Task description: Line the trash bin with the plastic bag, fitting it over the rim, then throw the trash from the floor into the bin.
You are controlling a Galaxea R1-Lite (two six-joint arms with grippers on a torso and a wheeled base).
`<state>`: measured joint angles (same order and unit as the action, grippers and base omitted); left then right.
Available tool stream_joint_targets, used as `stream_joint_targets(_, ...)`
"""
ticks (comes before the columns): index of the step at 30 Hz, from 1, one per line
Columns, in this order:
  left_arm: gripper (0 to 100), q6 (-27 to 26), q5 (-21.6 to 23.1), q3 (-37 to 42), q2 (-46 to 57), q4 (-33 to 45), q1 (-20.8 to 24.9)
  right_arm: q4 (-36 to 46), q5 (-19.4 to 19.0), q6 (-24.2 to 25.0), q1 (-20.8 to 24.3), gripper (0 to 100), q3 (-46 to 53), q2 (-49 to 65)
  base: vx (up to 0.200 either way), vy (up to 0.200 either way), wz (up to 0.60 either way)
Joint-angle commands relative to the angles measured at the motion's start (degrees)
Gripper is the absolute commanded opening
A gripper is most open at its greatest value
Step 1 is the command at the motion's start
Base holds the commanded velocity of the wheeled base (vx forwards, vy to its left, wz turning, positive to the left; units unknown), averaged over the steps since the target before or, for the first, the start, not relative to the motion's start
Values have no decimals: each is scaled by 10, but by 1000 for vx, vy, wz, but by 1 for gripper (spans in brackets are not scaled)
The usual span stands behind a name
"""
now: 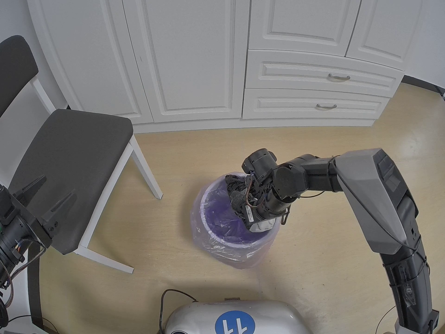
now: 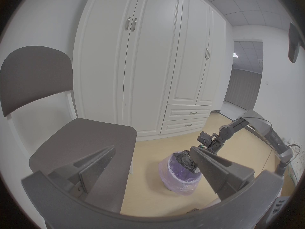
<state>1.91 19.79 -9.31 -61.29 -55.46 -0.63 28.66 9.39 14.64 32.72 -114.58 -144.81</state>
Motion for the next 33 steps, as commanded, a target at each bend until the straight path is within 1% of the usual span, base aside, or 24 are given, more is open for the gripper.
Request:
stream_joint_targets(1,100,0,0,0,1,0,-1,18,0,-13,2,0,0,37,0,0,0)
stream_joint_targets(3,100,0,0,0,1,0,-1,42,-1,-31,2,0,0,45,0,0,0)
stream_joint_targets(5,100,0,0,2,1,0,0,101,-1,-74,-1,0,0,52,0,0,0)
stream_joint_targets(7,100,0,0,3,0,0,0,124,0,-91,-1,0,0,45,0,0,0)
stream_joint_targets(12,100,0,0,3,0,0,0,112,0,-92,-1,0,0,20,0,0,0)
stream_joint_targets(16,100,0,1,3,0,1,0,122,0,-97,1,0,0,17,0,0,0)
stream_joint_targets(25,100,0,1,3,-1,0,0,96,4,-92,4,0,0,4,0,0,0)
stream_joint_targets(26,100,0,0,3,-1,0,0,93,4,-92,4,100,0,4,0,0,0)
stream_joint_targets(33,100,0,0,3,-1,1,0,90,4,-97,0,100,0,16,0,0,0)
